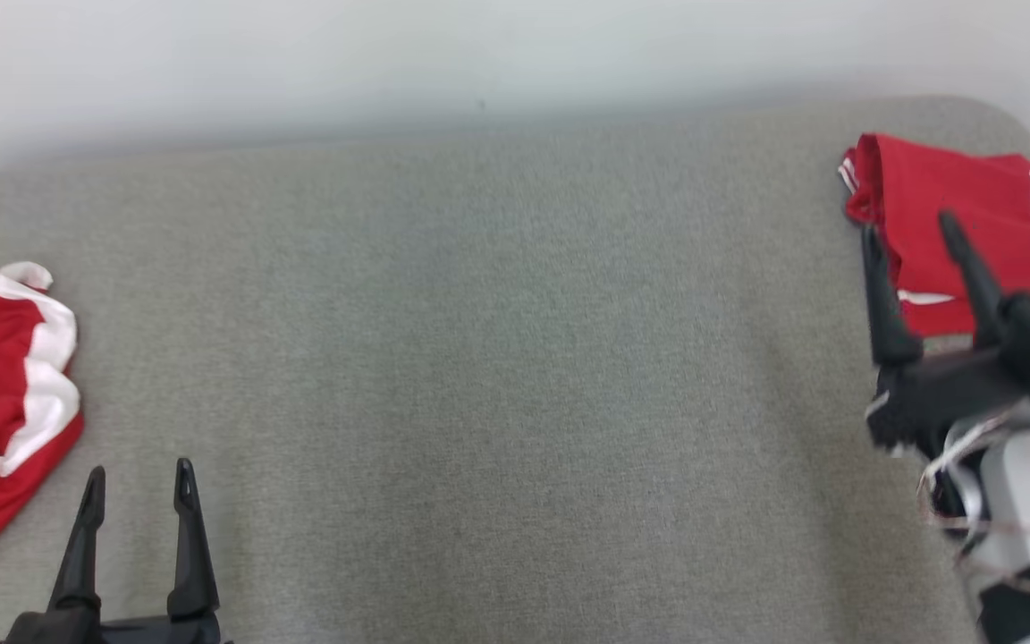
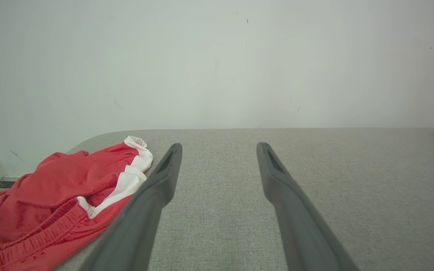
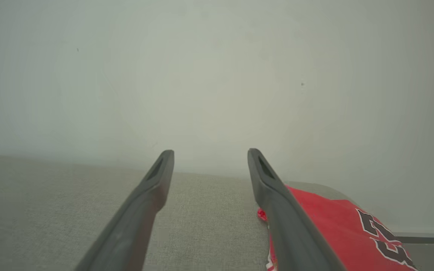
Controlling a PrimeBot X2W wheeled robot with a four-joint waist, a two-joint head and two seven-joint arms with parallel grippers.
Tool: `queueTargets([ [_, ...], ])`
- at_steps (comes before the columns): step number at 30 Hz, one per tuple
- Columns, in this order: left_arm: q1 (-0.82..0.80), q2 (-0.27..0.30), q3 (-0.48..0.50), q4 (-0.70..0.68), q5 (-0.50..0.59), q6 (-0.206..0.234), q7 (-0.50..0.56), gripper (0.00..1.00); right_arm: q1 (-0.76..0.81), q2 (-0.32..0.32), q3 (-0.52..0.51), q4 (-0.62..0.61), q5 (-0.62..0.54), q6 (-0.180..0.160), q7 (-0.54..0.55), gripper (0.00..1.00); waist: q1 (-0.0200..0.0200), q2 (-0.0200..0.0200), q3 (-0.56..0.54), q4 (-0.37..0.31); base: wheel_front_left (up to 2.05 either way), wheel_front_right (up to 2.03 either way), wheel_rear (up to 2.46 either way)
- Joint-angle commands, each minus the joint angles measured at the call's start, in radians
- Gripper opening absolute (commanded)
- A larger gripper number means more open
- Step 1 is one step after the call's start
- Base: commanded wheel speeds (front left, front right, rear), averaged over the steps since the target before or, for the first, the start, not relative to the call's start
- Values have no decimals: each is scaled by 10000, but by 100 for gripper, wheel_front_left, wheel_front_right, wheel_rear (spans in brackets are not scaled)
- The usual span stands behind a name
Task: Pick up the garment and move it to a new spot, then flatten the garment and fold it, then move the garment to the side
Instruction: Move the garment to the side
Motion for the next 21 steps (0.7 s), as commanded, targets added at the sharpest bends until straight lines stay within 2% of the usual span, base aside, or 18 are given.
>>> queueTargets([
  [1,154,-45,42,66,15,-13,-28,100,424,241,-103,-111,29,-28,8,100,2,1,-451,231,0,0,0],
  [15,306,-196,200,595,82,-197,-29,100,3042,1713,-653,-813,160,-28,-419,100,2,1,-885,321,0,0,0],
  [21,253,-238,230,831,132,-239,-29,100,3692,2090,-622,-936,231,-28,-643,100,2,1,-896,316,0,0,0],
])
